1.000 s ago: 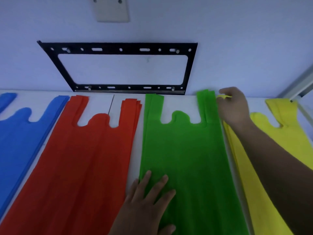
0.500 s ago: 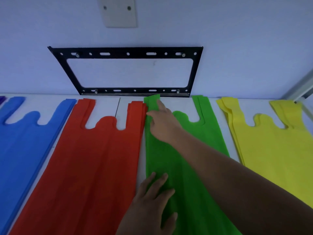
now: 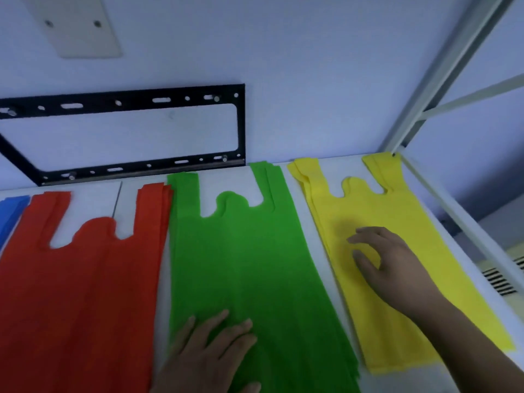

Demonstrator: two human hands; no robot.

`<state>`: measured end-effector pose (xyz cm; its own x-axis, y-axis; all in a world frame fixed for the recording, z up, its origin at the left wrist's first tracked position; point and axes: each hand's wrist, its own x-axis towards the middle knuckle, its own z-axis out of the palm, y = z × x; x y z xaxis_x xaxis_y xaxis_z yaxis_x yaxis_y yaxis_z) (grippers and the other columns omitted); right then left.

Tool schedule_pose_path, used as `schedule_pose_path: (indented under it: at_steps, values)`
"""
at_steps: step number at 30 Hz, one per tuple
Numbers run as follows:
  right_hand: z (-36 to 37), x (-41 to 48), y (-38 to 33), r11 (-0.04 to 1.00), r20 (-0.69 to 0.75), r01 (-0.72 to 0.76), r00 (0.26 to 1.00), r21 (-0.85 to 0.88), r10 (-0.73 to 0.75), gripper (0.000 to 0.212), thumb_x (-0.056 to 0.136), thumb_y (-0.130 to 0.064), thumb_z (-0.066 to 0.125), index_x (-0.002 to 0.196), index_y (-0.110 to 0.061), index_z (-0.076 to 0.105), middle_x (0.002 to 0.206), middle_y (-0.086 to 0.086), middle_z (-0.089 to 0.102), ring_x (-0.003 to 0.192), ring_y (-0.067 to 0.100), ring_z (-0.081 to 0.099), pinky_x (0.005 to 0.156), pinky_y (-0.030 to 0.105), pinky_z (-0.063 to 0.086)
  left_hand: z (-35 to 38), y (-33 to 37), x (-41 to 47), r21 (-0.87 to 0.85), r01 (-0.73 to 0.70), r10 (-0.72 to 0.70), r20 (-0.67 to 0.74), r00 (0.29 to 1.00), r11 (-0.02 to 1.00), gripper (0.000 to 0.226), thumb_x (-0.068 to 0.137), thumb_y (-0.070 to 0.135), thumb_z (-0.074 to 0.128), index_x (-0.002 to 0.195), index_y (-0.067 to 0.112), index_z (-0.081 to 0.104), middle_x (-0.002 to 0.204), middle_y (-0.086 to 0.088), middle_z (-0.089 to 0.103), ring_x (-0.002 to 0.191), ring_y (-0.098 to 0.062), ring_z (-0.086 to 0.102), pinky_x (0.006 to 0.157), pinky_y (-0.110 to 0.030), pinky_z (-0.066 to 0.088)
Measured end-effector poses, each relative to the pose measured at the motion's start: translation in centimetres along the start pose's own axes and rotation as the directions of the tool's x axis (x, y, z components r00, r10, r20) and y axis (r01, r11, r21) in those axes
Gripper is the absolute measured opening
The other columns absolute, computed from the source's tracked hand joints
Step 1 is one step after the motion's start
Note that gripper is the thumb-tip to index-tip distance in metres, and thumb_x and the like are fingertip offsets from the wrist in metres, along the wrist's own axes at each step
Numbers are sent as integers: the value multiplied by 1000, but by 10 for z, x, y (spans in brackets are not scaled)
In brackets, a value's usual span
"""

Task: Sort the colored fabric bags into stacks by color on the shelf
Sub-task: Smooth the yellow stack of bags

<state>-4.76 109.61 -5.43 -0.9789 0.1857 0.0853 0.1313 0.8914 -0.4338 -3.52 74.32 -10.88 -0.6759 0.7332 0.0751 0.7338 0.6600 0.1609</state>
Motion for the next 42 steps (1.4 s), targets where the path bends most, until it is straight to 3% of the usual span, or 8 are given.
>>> schedule_pose_path:
  at_steps: [5, 9, 14, 18, 28, 32, 35, 42]
  values:
    - [-6, -11, 53, 992, 178, 1, 984, -122, 21, 40, 84, -48, 62, 123, -43, 57, 140, -17, 47, 130, 15, 43, 101, 39, 39, -26, 37, 43, -81, 60, -66, -78, 995, 995, 22, 89, 56, 43, 99, 40, 55, 92, 20, 71, 87, -4, 67, 83, -43, 58]
    - [-5, -6, 65, 979, 190, 96, 980, -178, -62, 43, 83, -57, 48, 124, -45, 53, 135, -19, 45, 125, 13, 41, 96, 38, 37, -10, 128, 106, -210, 51, -73, -99, 992, 976, 38, 81, 64, 52, 109, 39, 59, 116, 17, 67, 103, -8, 66, 78, -34, 60]
    - [-16, 38, 71, 988, 240, 131, 965, -86, -108, 37, 87, -49, 49, 123, -39, 55, 126, -11, 52, 119, 17, 47, 99, 41, 39, 46, 185, 149, -45, 27, -32, -114, 993, 999, 54, 92, 70, 27, 120, 35, 55, 131, -2, 65, 118, -35, 62, 83, -52, 58]
    - [-1, 94, 43, 980, 238, 195, 951, 35, -198, 34, 88, -42, 53, 120, -34, 59, 124, -3, 57, 121, 23, 50, 99, 44, 42, 67, 191, 147, -7, 64, -63, -270, 961, 998, 36, 105, 30, 25, 120, 38, 56, 130, 1, 65, 117, -33, 63, 81, -47, 59]
    - [33, 188, 24, 910, 322, 415, 858, 26, -401, 42, 90, -33, 53, 132, -30, 57, 151, -4, 42, 139, 19, 39, 112, 39, 33, 62, 189, 147, 45, 110, -93, -278, 956, 993, 30, 105, 35, 30, 120, 42, 55, 130, 8, 65, 116, -25, 64, 82, -39, 60]
    - [0, 166, 76, 986, -24, 114, 993, 122, -112, 35, 86, -31, 59, 121, -32, 64, 138, -3, 54, 128, 26, 48, 105, 41, 38, 58, 193, 148, 73, 136, -118, -209, 971, 988, 32, 104, 39, 28, 121, 41, 55, 131, 5, 65, 114, -28, 65, 81, -42, 60]
    - [-24, 154, 124, 983, 4, -186, 983, -2, 186, 41, 85, -41, 57, 126, -39, 56, 147, 3, 40, 133, 37, 37, 105, 53, 36, 55, 197, 151, 70, 175, -161, -174, 972, 982, 34, 104, 38, 25, 119, 38, 55, 127, 3, 67, 111, -31, 67, 81, -45, 60]
    - [-24, 165, 149, 991, 153, -87, 983, -100, 102, 51, 82, -45, 47, 126, -21, 62, 155, 17, 28, 136, 42, 35, 110, 50, 34, 54, 196, 151, 37, 175, -176, 29, 984, 984, 46, 103, 47, 20, 118, 38, 62, 131, 1, 65, 115, -28, 65, 82, -48, 59]
